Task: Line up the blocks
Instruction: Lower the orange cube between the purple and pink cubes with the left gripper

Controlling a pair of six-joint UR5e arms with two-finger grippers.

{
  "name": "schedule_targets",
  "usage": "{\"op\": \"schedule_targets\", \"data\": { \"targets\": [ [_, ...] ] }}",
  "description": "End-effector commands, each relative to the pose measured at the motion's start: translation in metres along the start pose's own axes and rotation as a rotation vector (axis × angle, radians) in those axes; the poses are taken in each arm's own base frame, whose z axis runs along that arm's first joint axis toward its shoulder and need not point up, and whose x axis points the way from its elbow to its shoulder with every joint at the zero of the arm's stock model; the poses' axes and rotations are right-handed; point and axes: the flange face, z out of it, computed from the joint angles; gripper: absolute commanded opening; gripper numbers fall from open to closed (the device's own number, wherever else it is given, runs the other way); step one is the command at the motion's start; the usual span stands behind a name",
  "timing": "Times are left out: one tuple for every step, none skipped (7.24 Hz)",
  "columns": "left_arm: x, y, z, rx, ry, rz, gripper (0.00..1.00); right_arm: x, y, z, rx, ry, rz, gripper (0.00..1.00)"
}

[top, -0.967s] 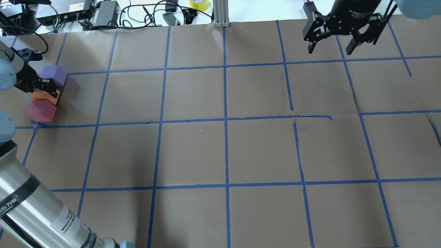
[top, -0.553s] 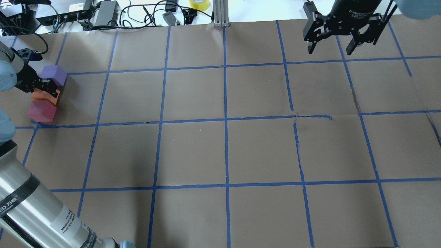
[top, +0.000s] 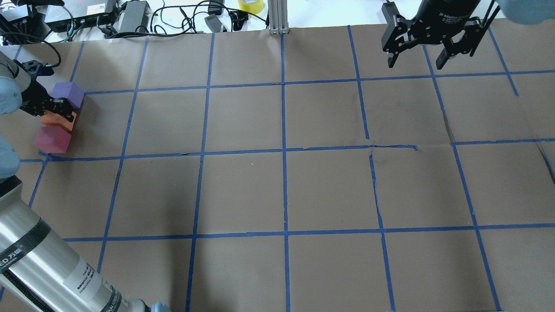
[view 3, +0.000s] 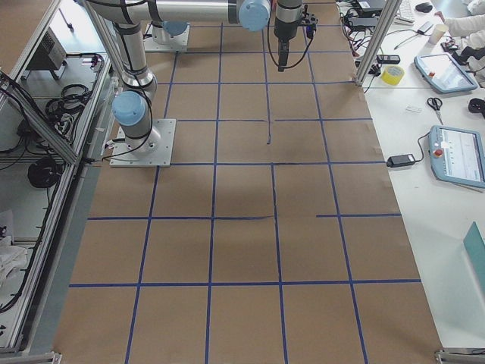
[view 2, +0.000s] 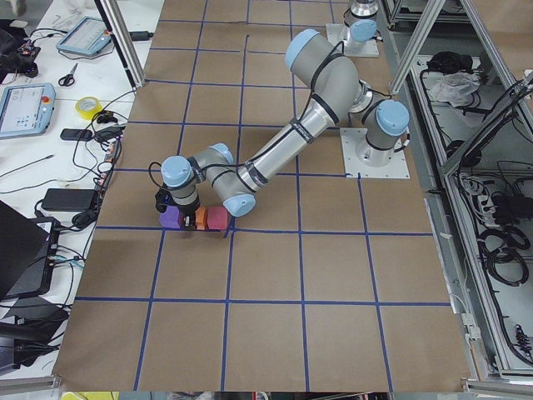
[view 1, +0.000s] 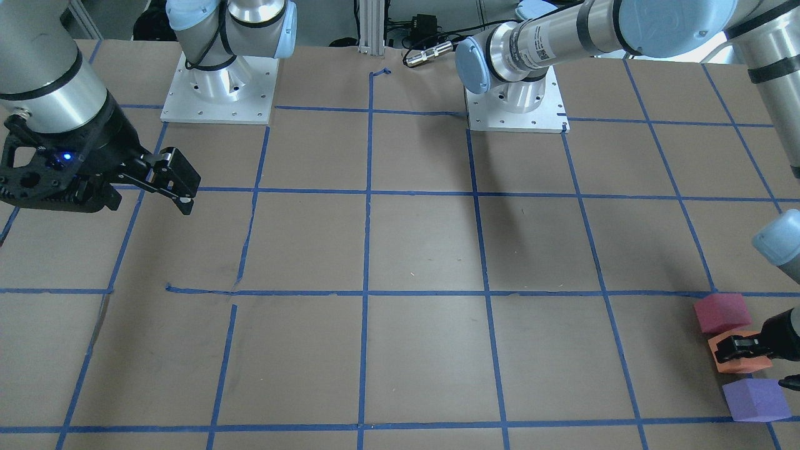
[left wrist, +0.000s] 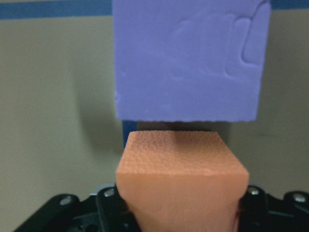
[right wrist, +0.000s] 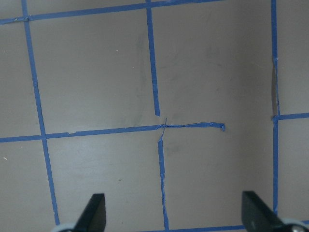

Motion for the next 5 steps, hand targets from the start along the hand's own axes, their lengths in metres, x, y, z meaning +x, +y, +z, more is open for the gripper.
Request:
{"op": "schedule_targets", "data": {
  "targets": [
    [0.0004,0.0002,0.0006,0.000,0.002,0.001,0.00,0.0000,0.0005,-0.0005,0.000,0.000,0.000,1.00],
    [0.0019,-0.0003,0.0024,0.006,0.017,0.001,0.00,0.0000,0.0005,-0.0005,0.000,0.000,0.000,1.00],
    [0.0020,-0.0003,0.0024,0.006,0.017,0.001,0.00,0.0000,0.0005,-0.0005,0.000,0.000,0.000,1.00],
    [0.0020,-0.0003,0.0024,0.006,0.017,0.001,0.00,0.0000,0.0003,-0.0006,0.001,0.000,-0.002,1.00],
    [0.0023,0.0004,0.0036,0.004,0.016,0.001,0.00,0.0000,0.0003,-0.0006,0.001,0.000,0.000,1.00]
  ]
}}
